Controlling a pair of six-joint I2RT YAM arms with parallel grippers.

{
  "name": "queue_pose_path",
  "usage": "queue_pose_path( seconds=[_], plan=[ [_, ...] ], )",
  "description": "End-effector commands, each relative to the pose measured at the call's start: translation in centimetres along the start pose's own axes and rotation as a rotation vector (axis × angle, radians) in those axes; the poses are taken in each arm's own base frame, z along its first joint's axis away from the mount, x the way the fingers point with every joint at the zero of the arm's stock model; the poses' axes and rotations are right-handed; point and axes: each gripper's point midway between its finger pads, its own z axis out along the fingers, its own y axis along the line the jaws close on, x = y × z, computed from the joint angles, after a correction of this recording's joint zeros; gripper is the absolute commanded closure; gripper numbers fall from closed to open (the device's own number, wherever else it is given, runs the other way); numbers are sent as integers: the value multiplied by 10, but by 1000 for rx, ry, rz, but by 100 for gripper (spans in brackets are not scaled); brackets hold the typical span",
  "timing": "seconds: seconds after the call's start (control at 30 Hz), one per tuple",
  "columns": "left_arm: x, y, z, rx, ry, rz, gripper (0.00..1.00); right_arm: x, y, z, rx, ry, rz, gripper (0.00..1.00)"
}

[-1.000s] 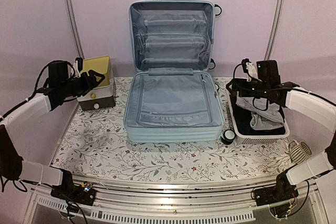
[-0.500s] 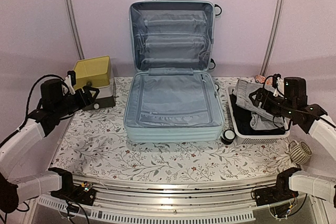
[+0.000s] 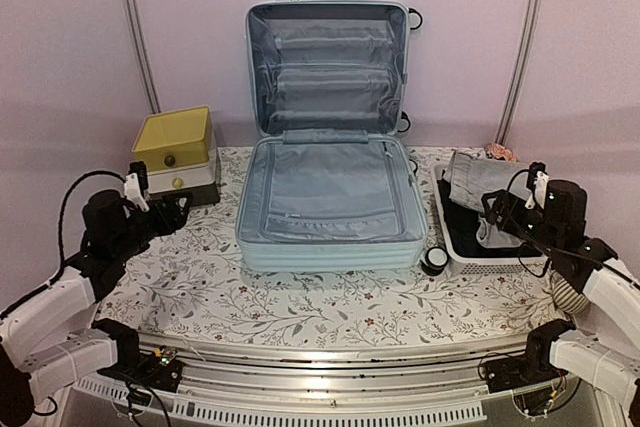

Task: Open, take out, and arrange the luggage
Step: Reset both arms

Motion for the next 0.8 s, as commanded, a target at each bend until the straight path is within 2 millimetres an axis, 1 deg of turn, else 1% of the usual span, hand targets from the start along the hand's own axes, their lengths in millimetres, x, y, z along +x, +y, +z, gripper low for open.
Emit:
queue_pose_path(
  seconds=[0.0, 0.07, 0.1, 0.2, 0.3, 0.33, 0.37, 0.43, 0.47, 0.53, 0.57, 0.6, 0.77],
  plan=[
    [-44, -25, -18, 103, -205, 10, 26, -21, 11, -31, -92, -148, 73, 10],
    [-47, -27, -21, 122, -228, -11, 26, -12, 15, -33, -146, -136, 87, 6],
    [-47, -27, -22, 123, -232, -21, 26, -4, 15, -29, -162, -124, 84, 5],
    [-46, -30, -26, 135, -220, -39, 26, 25, 31, -14, -306, -68, 5, 5],
    [-40, -26, -32, 124, -213, -31, 26, 39, 31, -3, -382, -79, 5, 7],
    [-38, -24, -34, 115, -218, -24, 26, 42, 26, 0, -401, -97, 37, 8],
    [-37, -22, -36, 109, -221, -17, 26, 44, 21, 1, -417, -126, 65, 11],
    [-34, -17, -39, 89, -231, -10, 26, 53, 1, 7, -405, -149, 159, 17],
    [-32, -14, -39, 75, -237, -12, 25, 58, -10, 13, -390, -132, 217, 19],
    [-30, -8, -39, 50, -247, -15, 24, 62, -11, 26, -415, -82, 242, 20],
    [-29, -5, -39, 41, -247, -15, 24, 60, -7, 33, -443, -57, 238, 20],
    [-29, -4, -39, 32, -249, -11, 23, 50, -2, 41, -480, -65, 224, 20],
    [-25, 2, -32, -1, -229, 8, 22, 37, -7, 76, -555, -68, 273, 26]
  ],
)
